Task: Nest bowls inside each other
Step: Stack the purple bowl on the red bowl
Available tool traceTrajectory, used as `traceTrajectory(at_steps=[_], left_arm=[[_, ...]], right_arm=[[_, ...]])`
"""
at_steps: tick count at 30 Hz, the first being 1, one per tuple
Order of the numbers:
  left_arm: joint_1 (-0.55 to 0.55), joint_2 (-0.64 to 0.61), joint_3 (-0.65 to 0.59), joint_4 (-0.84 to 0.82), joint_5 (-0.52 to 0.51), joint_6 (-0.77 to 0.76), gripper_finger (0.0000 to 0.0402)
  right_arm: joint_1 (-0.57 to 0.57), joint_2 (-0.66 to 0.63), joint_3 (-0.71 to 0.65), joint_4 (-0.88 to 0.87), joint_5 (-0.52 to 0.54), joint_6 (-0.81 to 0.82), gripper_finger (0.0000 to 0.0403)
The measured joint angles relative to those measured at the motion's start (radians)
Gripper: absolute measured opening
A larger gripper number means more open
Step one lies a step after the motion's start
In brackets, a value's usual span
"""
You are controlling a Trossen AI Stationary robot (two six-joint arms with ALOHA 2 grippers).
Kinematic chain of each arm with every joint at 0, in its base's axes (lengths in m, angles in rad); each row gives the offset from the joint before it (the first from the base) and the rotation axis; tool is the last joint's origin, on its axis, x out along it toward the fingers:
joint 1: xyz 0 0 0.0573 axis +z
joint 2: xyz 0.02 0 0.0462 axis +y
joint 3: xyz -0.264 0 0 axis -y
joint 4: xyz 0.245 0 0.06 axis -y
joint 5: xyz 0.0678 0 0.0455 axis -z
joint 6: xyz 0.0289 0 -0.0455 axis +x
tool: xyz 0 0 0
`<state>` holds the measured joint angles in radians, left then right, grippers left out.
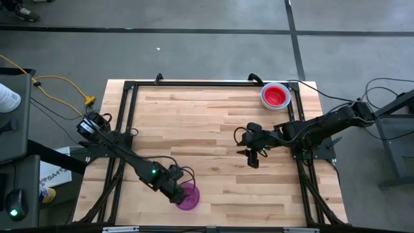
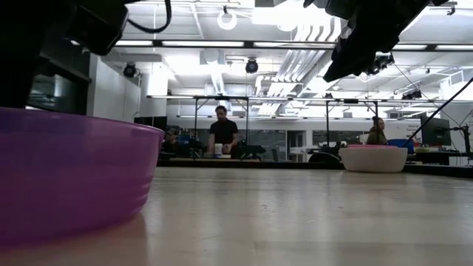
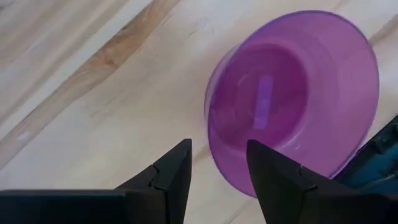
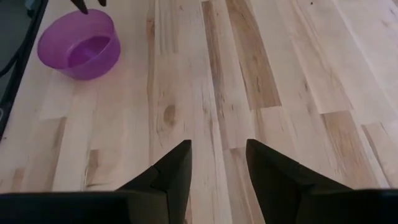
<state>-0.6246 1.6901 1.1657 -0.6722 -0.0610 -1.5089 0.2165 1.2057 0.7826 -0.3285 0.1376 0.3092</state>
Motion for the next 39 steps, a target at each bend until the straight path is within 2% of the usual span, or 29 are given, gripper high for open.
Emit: traceTrajectory(at_steps=[9,32,35,39], left_arm=[[-0.026,0.003,0.001,0.003,-0.010,-0.050,0.0154],[-0.024,0.044,0.000,0.017,0.007,-0.007,0.0154],[-0.024,0.045,0.000,0.014,0.004,-0.007,0.0143],[-0.024,0.046,0.000,0.013,0.003,0.002,0.0104]], right_arm=[[0.000,0.000,0.000,0.003,-0.010,0.000,0.0146],[0.054,0.000,0.000,0.006,-0.006,0.002,0.0146],[0.061,0.000,0.000,0.011,0.002,0.003,0.0146],[0.073,0.000,0.000,0.012,0.019,0.004,0.0146]])
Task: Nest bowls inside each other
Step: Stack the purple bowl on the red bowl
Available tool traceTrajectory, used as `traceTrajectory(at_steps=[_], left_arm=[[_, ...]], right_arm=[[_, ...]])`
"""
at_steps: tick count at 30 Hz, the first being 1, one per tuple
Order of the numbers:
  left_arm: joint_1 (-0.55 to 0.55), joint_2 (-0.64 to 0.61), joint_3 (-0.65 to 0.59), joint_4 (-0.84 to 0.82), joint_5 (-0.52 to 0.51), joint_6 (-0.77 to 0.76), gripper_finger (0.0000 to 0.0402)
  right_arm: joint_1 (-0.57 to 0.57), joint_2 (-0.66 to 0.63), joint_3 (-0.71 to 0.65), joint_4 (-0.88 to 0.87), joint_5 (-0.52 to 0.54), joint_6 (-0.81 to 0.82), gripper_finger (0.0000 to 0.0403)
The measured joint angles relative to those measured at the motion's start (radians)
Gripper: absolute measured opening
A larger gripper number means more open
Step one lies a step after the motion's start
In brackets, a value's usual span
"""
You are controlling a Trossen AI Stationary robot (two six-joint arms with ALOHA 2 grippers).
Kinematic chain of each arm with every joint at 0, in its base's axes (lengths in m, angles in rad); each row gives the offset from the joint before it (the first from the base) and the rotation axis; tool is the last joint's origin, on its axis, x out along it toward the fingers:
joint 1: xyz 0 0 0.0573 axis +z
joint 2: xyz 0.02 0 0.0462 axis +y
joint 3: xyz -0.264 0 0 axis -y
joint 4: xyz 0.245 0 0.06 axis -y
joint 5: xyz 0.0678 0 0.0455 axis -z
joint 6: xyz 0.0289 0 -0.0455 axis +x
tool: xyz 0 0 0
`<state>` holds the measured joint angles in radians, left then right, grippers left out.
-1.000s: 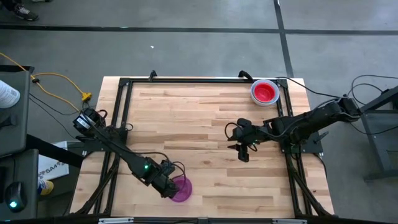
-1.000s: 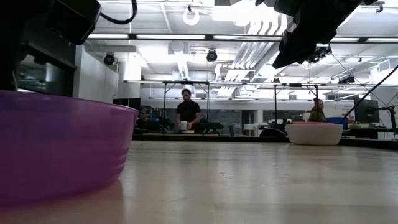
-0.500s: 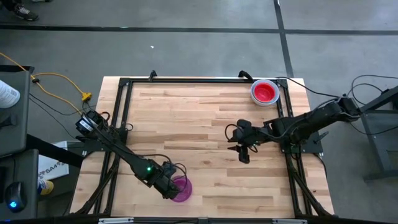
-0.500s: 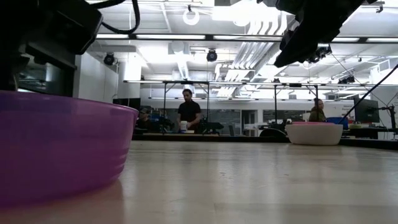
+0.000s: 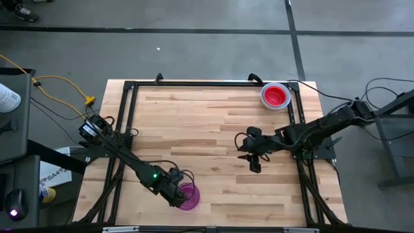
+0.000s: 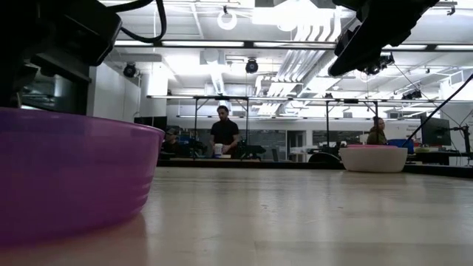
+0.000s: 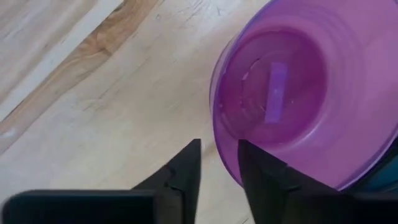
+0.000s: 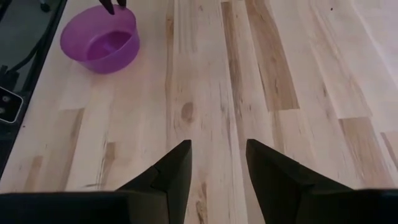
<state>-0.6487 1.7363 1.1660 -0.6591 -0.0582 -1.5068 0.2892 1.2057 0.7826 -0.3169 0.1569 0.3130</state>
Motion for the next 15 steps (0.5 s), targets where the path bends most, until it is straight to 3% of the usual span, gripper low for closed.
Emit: traceTrajectory(at_steps=[8,15], left_arm=[[0.000,0.000,0.000,0.007,-0.002,0.048,0.0014],[0.001,0.000,0.000,0.007,-0.002,0.094,0.0006]], right_arm=[[0.002,0.000,0.000,0.001,0.001,0.004,0.0146],[0.002,0.000,0.000,0.005,0.001,0.004,0.0146]])
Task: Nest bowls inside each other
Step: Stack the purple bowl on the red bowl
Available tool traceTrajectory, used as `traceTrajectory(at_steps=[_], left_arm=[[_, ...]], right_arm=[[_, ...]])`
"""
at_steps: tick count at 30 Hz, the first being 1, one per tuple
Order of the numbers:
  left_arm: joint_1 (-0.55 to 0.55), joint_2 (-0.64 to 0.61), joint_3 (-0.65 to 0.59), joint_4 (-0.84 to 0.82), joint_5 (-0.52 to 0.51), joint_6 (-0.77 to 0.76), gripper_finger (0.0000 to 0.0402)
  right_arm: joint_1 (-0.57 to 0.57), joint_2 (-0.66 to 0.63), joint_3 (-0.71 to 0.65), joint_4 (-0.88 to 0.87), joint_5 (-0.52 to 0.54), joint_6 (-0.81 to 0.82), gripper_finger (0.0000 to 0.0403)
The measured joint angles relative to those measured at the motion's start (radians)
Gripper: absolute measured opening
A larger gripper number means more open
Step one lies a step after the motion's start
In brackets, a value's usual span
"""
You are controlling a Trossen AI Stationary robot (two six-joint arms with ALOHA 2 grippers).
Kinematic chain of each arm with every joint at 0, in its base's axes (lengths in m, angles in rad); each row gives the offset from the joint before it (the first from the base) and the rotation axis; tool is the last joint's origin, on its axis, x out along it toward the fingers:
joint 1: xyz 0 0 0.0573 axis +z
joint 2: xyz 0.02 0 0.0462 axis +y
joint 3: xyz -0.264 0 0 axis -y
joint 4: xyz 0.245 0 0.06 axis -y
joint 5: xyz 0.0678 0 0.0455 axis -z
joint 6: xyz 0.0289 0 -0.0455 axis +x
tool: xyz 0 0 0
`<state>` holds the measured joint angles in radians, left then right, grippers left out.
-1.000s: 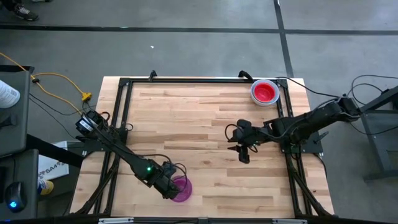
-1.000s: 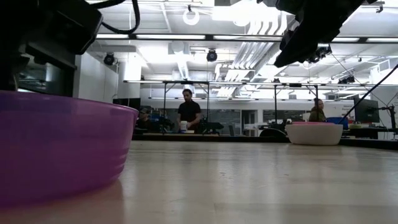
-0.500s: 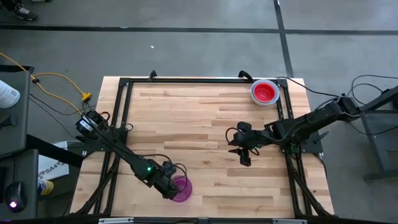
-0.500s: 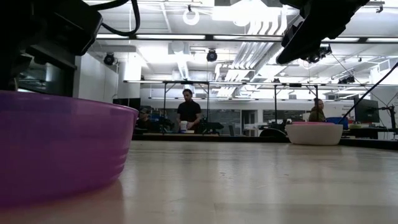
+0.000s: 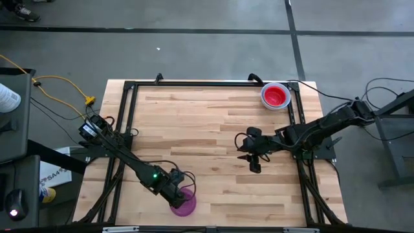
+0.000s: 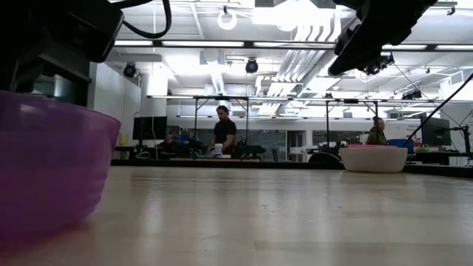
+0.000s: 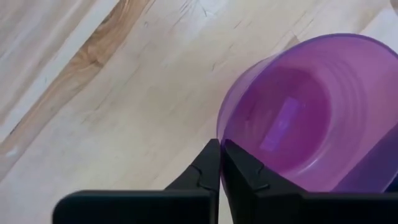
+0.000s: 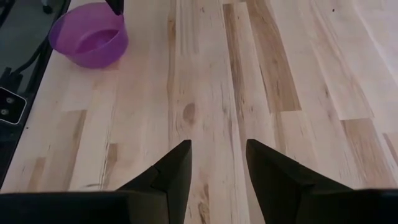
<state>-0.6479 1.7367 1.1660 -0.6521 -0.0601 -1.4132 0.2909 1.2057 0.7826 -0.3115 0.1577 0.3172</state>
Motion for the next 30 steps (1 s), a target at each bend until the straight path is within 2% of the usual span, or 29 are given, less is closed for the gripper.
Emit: traceTrajectory(at_steps=[8,17,23,30], left_arm=[[0.008,0.000,0.000,-0.003,-0.079,0.082,0.0002],[0.132,0.000,0.003,-0.032,0.013,0.258,0.0001],[0.244,0.001,0.108,-0.119,0.018,0.454,0.0001],[0.368,0.001,0.252,-0.206,0.028,0.657,0.0000]], right_arm=[[0.000,0.000,0.000,0.009,0.000,0.000,0.0146],[0.019,0.000,0.000,0.026,-0.061,-0.072,0.0146],[0.075,0.000,0.000,0.098,-0.063,-0.154,0.0146],[0.135,0.000,0.000,0.107,-0.053,-0.163,0.0146]])
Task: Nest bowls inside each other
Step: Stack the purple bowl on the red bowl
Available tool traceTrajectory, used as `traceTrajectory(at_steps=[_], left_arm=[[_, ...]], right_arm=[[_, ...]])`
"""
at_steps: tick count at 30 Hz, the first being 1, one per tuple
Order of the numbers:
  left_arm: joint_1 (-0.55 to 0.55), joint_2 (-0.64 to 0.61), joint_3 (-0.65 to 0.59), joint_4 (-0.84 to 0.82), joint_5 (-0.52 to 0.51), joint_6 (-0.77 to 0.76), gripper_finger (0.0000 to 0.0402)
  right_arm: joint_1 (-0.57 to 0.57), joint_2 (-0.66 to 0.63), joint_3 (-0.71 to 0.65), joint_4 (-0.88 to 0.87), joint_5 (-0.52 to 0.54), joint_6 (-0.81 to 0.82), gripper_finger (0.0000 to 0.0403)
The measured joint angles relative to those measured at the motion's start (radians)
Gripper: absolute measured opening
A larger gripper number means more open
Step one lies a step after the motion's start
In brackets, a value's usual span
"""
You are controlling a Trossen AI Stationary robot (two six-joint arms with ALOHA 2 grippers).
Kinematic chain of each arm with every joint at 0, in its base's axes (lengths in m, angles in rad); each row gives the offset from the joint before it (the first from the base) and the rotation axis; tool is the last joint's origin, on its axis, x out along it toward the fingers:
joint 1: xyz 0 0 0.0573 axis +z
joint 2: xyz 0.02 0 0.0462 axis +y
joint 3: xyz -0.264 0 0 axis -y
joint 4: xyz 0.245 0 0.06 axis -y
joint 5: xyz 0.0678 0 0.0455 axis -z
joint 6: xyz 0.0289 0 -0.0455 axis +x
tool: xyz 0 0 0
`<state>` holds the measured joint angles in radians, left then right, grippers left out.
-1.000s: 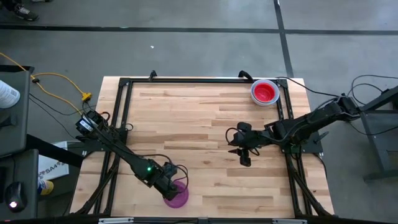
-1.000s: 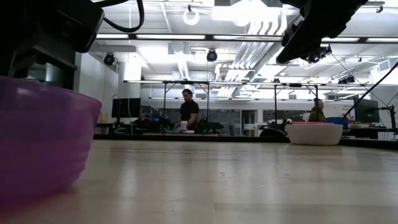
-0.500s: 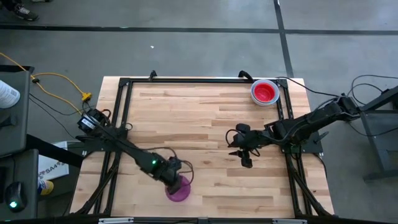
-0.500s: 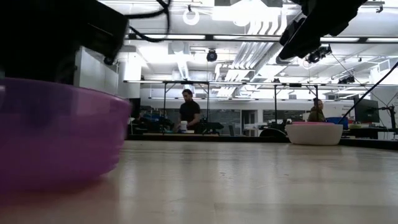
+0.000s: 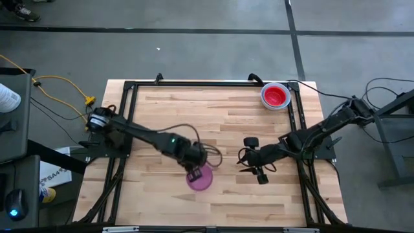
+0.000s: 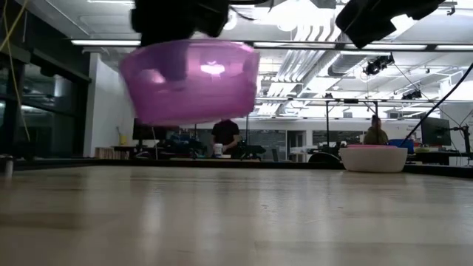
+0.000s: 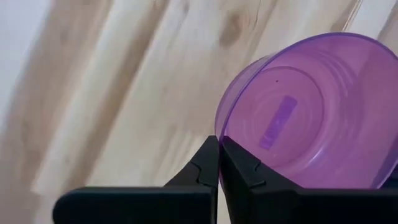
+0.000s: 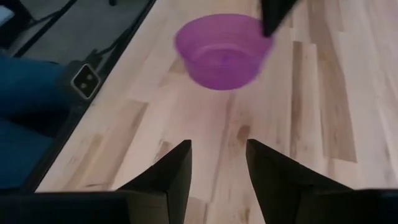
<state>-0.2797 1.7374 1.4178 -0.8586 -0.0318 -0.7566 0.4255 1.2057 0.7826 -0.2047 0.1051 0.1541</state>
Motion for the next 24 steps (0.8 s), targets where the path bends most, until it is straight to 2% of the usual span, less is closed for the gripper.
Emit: traceTrajectory(at_steps=[11,24], left_arm=[[0.164,0.000,0.099,-0.007,0.135,0.210,0.0000],[0.216,0.028,0.165,-0.039,0.197,0.341,0.0000]], right_arm=[[0.066,0.000,0.000,0.028,0.033,-0.136,0.0146],[-0.043,0.050,0.028,0.104,-0.068,-0.258,0.0146]])
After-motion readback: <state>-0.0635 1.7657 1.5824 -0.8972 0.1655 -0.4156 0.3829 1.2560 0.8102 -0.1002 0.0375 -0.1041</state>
